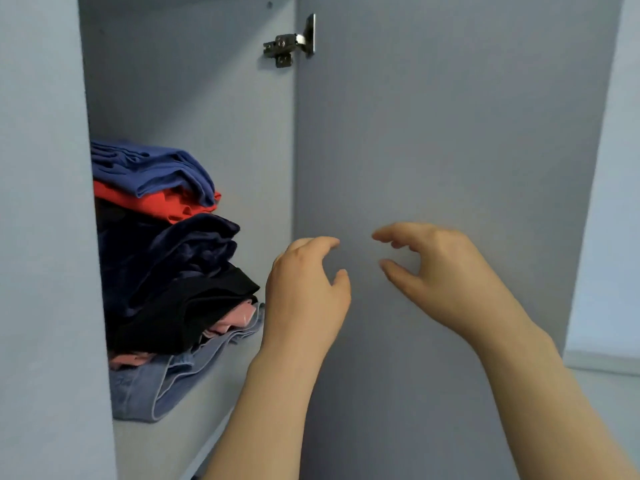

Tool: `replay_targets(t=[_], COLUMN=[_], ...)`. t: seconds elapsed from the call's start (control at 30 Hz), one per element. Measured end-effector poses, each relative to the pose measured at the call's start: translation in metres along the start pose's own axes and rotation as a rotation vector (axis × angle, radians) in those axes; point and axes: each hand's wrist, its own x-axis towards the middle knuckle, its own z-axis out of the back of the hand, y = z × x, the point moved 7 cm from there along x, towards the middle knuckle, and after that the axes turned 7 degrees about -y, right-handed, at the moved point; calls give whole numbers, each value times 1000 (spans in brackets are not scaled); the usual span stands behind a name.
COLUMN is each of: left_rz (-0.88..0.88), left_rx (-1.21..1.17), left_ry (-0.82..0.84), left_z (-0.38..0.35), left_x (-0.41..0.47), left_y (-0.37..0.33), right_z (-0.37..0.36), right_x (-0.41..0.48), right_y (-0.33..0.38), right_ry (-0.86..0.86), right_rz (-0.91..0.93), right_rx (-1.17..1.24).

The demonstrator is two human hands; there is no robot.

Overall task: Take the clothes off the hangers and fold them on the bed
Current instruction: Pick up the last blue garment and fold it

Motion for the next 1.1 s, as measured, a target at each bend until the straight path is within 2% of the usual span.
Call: replay_targets(t=[0.27,0.4,0.6,0.83,1.1], left_rz=[-188,-209,-333,-455,-631], left_rx=[-198,-433,-719,-955,-1158], left_ry=[120,261,506,827,1096], left_z=[-30,-55,-78,-84,-35], left_x=[-65,-112,-181,-265,-376], left_y=[-98,-157,-252,-334,-402], right_z=[120,186,276,358,425], right_x=[-95,-151,-230,-316,-413], right_y=[-39,-64,-74,-30,66], right_ry=[-63,-71,-61,-58,-124], right_rz=[-119,-268,-506,-801,-1099], right_rx=[-198,-350,-597,-918,-1111])
